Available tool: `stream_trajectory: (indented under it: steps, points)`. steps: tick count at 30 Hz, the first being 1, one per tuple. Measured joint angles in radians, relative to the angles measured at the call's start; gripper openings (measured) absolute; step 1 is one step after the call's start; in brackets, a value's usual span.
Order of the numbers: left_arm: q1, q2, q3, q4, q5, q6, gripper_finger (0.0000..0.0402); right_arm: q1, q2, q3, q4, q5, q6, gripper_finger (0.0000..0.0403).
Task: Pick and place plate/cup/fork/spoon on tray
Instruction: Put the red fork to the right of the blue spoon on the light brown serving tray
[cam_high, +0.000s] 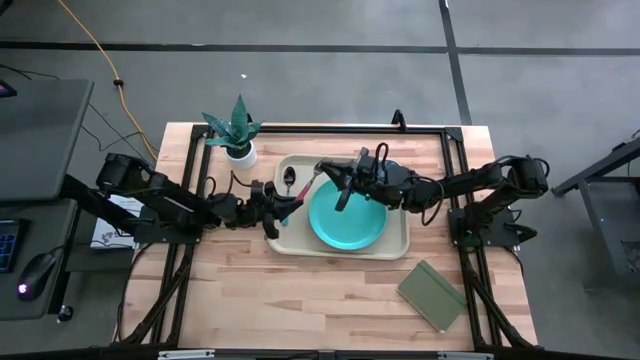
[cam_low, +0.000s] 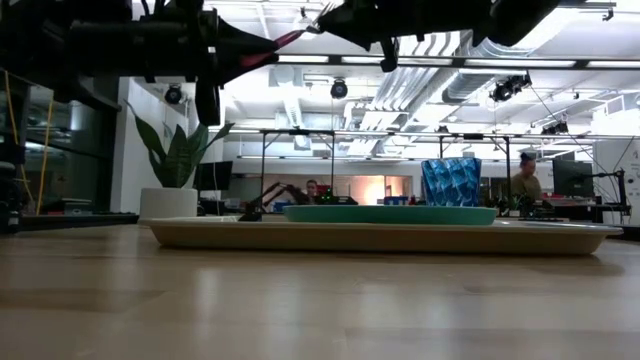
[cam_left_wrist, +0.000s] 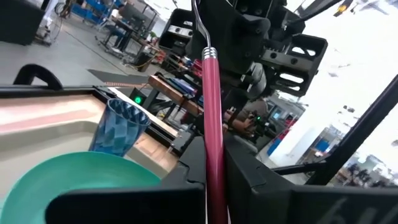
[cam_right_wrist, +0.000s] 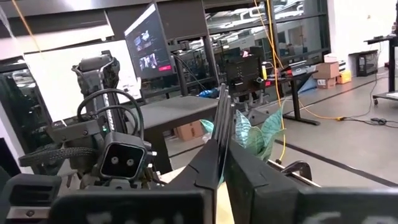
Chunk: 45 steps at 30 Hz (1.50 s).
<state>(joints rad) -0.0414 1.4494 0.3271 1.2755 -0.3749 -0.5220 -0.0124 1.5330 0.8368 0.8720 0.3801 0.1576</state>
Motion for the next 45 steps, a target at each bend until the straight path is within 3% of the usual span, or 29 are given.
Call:
stream_trajectory:
  steps: [5,11,16,19,22,27,33,45]
  points:
    - [0.014,-0.019,-0.003,-0.006,0.025,0.082,0.0042,0.002,-0.044,0.0,-0.06,-0.008,-0.024,0.0004]
    - [0.039,-0.072,-0.01,-0.081,0.067,0.089,0.011,0.008,-0.17,0.002,-0.275,0.054,-0.043,0.0002]
    - [0.049,-0.112,-0.01,-0.116,0.163,0.103,0.0157,0.016,-0.299,0.002,-0.493,0.106,-0.063,0.0]
    - [0.052,-0.144,-0.01,-0.113,0.173,0.132,0.0177,0.019,-0.351,0.002,-0.682,0.084,-0.02,0.0]
    - [0.052,-0.161,-0.009,-0.137,0.174,0.141,0.019,0.031,-0.35,0.002,-0.79,-0.006,0.03,0.0]
    - [0.052,-0.139,0.034,-0.245,0.209,0.117,0.0201,0.074,-0.23,0.0,-0.74,-0.104,0.046,0.0]
    - [0.047,-0.113,0.11,-0.391,0.311,0.172,0.0202,0.101,-0.099,-0.001,-0.543,-0.199,0.022,0.0]
    - [0.028,-0.097,0.119,-0.394,0.196,0.244,0.0202,0.151,-0.035,0.001,-0.433,-0.227,0.047,0.0]
